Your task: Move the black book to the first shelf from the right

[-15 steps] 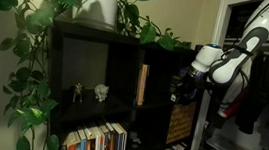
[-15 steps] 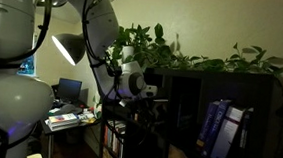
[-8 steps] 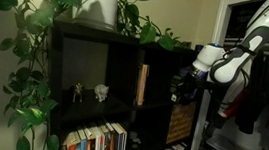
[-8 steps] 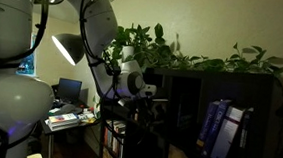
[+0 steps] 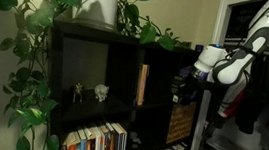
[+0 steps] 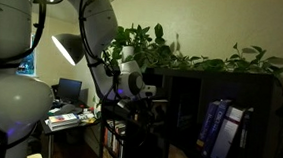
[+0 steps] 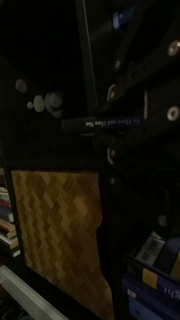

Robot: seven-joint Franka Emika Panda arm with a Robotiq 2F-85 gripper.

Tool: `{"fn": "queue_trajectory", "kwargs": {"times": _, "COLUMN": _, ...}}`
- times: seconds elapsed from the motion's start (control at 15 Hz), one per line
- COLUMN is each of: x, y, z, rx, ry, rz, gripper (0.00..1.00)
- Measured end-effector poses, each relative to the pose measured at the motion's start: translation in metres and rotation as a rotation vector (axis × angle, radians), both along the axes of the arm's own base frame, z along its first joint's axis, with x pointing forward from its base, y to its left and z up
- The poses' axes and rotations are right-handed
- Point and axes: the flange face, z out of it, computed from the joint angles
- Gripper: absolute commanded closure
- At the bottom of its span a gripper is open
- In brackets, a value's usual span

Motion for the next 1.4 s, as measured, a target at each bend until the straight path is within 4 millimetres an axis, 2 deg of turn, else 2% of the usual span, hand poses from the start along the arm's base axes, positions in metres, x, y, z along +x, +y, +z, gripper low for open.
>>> {"fn": "queue_trajectory", "kwargs": {"times": 0.8, "x": -0.057, "y": -0.053, "z": 0.003, "rx": -0.029, "ry": 0.023, "rz": -0.014, "gripper": 0.92}}
{"fn": "queue_trajectory", "kwargs": {"times": 1.07, "x": -0.06, "y": -0.072, "z": 0.01, "rx": -0.031, "ry": -0.005, "rz": -0.039, "gripper": 0.92}}
{"fn": "queue_trajectory", "kwargs": {"times": 1.4, "x": -0.053, "y": -0.08, "z": 0.012, "rx": -0.014, "ry": -0.043, "rz": -0.049, "gripper": 0.92}}
